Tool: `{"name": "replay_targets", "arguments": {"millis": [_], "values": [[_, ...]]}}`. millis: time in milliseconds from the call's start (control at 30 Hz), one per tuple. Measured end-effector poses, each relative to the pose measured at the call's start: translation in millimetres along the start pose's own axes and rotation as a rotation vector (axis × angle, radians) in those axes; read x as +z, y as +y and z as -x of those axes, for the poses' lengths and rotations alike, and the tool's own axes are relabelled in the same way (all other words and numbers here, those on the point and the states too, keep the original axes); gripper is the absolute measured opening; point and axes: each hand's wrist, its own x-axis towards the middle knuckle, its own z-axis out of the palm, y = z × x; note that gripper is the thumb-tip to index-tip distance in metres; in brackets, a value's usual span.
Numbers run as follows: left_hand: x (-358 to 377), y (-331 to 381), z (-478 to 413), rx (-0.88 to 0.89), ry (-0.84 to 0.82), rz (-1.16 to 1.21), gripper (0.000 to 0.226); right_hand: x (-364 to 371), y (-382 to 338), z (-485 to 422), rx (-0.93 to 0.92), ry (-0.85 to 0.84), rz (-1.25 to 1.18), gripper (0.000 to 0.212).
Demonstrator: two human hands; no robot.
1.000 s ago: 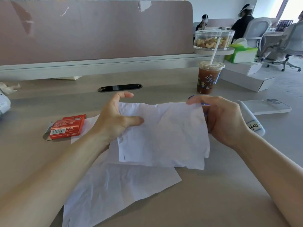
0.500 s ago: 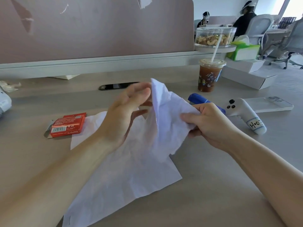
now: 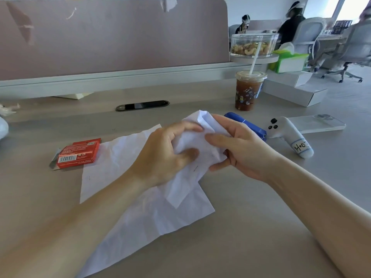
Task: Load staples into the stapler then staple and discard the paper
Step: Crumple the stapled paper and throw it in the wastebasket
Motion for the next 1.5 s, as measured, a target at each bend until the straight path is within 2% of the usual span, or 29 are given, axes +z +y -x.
{"name": "replay_targets", "arguments": {"millis": [100, 167, 233, 300, 367, 433, 533, 600, 667, 767, 833, 900, 967, 1033, 1133, 1233, 1367, 1500], "values": [[7.9, 12.1, -0.1, -0.071, 0.111, 0.156, 0.037, -2.4, -9.1, 1.5, -0.137, 0.165, 0.021, 0.036], [14.1, 23.3, -0.8, -0.236, 0.116, 0.321, 0.029, -7.8, -15.9, 9.5, -0.233, 0.249, -0.019, 0.041], [24.9, 38.7, -2.8, -0.427, -0.011, 0.488, 0.024, -13.5, -17.6, 24.4, -0.345, 0.372, 0.034, 0.050], [39.7, 58.4, -6.8, -0.536, -0.146, 0.591, 0.042, -19.9, -17.0, 44.4, -0.442, 0.537, 0.209, 0.058], [57.8, 81.2, -12.1, -0.502, -0.281, 0.759, 0.064, -28.0, -16.4, 65.7, -0.493, 0.683, 0.412, 0.055], [78.2, 105.3, -16.5, -0.407, -0.401, 0.891, 0.072, -36.3, -17.8, 88.6, -0.578, 0.802, 0.621, 0.050], [117.2, 134.1, -22.7, -0.333, -0.529, 0.975, 0.073, -51.7, -19.5, 126.2, -0.711, 0.778, 0.875, 0.044], [147.0, 149.9, -24.2, -0.420, -0.471, 0.928, 0.077, -62.7, -22.3, 153.3, -0.719, 0.712, 0.970, 0.044], [179.4, 164.0, -20.2, -0.513, -0.350, 0.883, 0.059, -74.8, -24.9, 183.7, -0.714, 0.659, 0.994, 0.049], [227.9, 190.2, -5.7, -0.467, -0.320, 0.900, 0.033, -97.3, -20.2, 236.2, -0.535, 0.654, 0.875, 0.050], [260.6, 203.9, 5.3, -0.401, -0.324, 0.991, 0.017, -111.7, -12.7, 271.5, -0.407, 0.748, 0.628, 0.037], [292.3, 214.7, 16.3, -0.359, -0.358, 1.001, 0.016, -122.5, -5.5, 305.1, -0.423, 0.880, 0.315, 0.025], [321.0, 227.7, 28.8, -0.324, -0.379, 0.964, 0.019, -131.4, 1.2, 336.7, -0.404, 0.994, 0.102, 0.028], [347.6, 241.6, 46.5, -0.281, -0.431, 0.996, 0.017, -136.8, 11.1, 365.8, -0.270, 1.053, -0.060, 0.034], [389.2, 256.1, 79.3, -0.149, -0.492, 0.919, 0.014, -139.9, 24.8, 405.9, -0.069, 1.017, -0.343, 0.034], [426.5, 261.1, 108.8, 0.054, -0.508, 0.774, 0.020, -144.2, 36.0, 441.7, -0.061, 1.006, -0.601, 0.045], [467.9, 251.7, 136.2, 0.300, -0.573, 0.503, 0.026, -154.2, 56.4, 484.4, -0.028, 1.054, -0.658, 0.050], [501.3, 229.6, 161.4, 0.468, -0.732, 0.304, 0.020, -157.7, 88.8, 517.2, 0.006, 1.133, -0.531, 0.037]]}}
